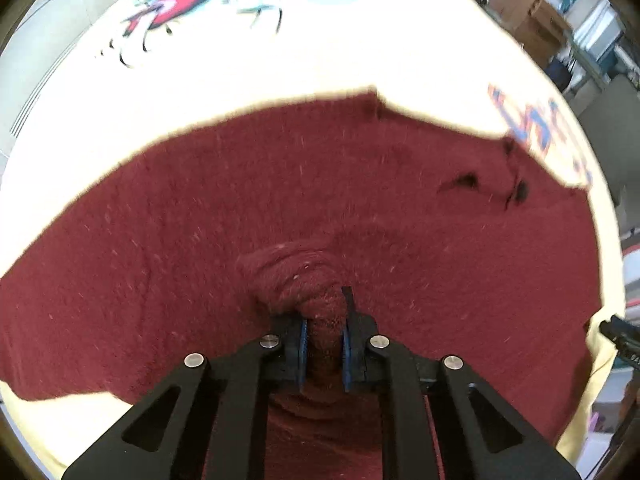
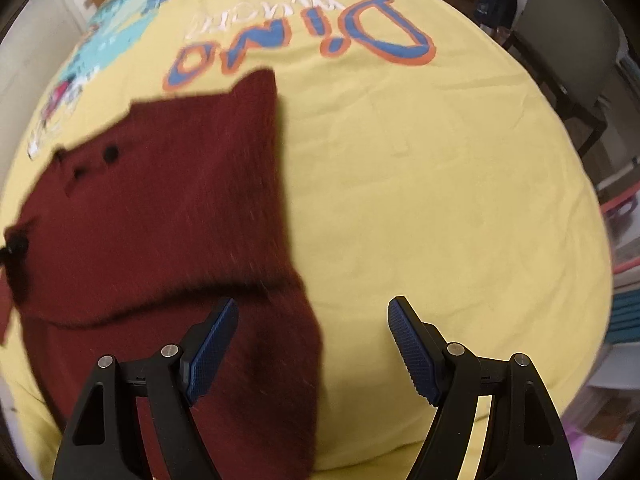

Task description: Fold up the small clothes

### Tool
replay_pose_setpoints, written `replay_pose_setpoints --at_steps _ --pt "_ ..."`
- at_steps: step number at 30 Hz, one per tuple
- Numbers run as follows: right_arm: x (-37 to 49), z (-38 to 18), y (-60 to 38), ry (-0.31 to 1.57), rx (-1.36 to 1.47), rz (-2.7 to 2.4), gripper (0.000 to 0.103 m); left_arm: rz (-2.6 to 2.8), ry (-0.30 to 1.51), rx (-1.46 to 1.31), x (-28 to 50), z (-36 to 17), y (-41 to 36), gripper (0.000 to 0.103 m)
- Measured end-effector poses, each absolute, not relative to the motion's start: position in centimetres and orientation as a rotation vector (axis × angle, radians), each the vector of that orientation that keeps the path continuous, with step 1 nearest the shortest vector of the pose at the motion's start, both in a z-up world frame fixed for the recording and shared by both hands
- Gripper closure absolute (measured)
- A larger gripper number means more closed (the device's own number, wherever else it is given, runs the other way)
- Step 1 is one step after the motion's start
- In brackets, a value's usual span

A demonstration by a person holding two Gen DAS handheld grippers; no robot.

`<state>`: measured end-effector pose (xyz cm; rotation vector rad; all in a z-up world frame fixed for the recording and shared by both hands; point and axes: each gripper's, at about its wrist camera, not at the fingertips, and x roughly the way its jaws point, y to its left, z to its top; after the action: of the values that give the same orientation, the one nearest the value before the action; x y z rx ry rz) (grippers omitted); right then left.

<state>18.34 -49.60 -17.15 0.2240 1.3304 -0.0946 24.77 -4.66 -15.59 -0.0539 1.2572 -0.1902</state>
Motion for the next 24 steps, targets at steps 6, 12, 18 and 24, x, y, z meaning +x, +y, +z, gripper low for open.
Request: replay_pose_setpoints --at_steps 6,12,18,24 --pt "23.0 -16.5 -49.1 1.268 0.273 -0.061 0.024 -0.16 1.145 -0.038 25.5 -11.9 -3.1 0.092" --pt "28.0 -19.8 -47.0 1.336 0.272 0.005 0.024 -0.14 1.21 -0.03 26.0 -15.4 -0.9 0.092" --pt "28.5 -21.2 -46.5 1.364 0.263 0.003 0.081 -0.122 1.241 -0.025 25.1 -16.2 0.8 0.092" --pt "27.5 -19.5 -47.4 1.315 0.238 -0.037 0.085 -0.129 1.235 -0.014 24.7 -16.1 0.6 0.092"
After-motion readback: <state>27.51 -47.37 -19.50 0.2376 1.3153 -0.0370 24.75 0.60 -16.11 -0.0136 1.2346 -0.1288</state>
